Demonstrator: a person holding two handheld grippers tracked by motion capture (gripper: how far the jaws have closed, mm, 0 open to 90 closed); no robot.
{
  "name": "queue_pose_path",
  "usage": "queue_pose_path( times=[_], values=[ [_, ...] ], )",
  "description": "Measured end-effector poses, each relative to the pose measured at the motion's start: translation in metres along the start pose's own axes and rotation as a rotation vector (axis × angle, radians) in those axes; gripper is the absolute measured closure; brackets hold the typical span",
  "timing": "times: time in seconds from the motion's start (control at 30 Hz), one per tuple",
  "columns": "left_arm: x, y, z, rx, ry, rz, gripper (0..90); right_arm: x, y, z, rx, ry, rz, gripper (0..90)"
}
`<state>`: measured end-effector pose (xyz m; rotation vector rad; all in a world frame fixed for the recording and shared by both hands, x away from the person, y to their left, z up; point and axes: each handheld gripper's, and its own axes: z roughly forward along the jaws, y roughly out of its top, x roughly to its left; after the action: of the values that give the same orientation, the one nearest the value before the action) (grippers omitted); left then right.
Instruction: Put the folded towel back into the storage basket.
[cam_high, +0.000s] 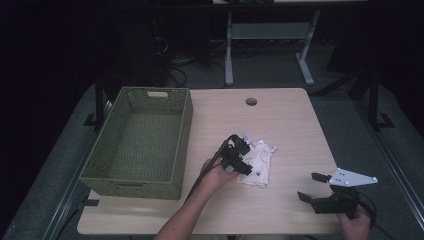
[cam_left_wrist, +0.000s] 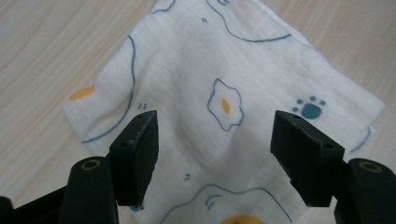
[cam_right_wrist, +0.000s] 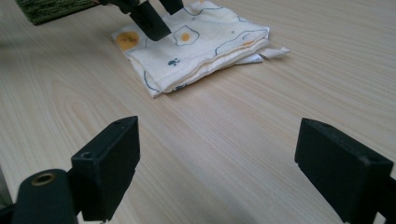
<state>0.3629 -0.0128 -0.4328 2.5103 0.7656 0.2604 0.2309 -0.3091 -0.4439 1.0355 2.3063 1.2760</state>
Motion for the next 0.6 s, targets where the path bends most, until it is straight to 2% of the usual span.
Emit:
queue_pose_path(
  times=[0.2,0.3,0.37,0.43,0.5,0.6],
  values=[
    [0.003,0.006,0.007,0.009,-0.017,-0.009,35.9,0.0,0.0,0.0,-0.001,0.001,0.0,13.5],
    [0.003,0.008,0.012,0.005,-0.028,-0.04,35.5,0.0,0.0,0.0,-0.002,0.003,0.001,13.5],
    [0.001,0.01,0.015,0.01,-0.018,-0.032,35.2,0.0,0.0,0.0,-0.003,0.009,0.0,13.5],
    [0.002,0.01,0.019,0.036,-0.003,-0.024,35.6,0.001,0.0,0.0,-0.004,0.005,-0.006,13.5],
    [0.003,0.009,0.024,0.058,-0.009,-0.042,36.2,0.002,0.001,-0.001,-0.01,0.005,-0.01,13.5],
    [0.003,0.008,0.024,0.041,-0.003,-0.046,37.1,0.002,0.001,-0.002,-0.016,0.003,-0.009,13.5]
  ],
)
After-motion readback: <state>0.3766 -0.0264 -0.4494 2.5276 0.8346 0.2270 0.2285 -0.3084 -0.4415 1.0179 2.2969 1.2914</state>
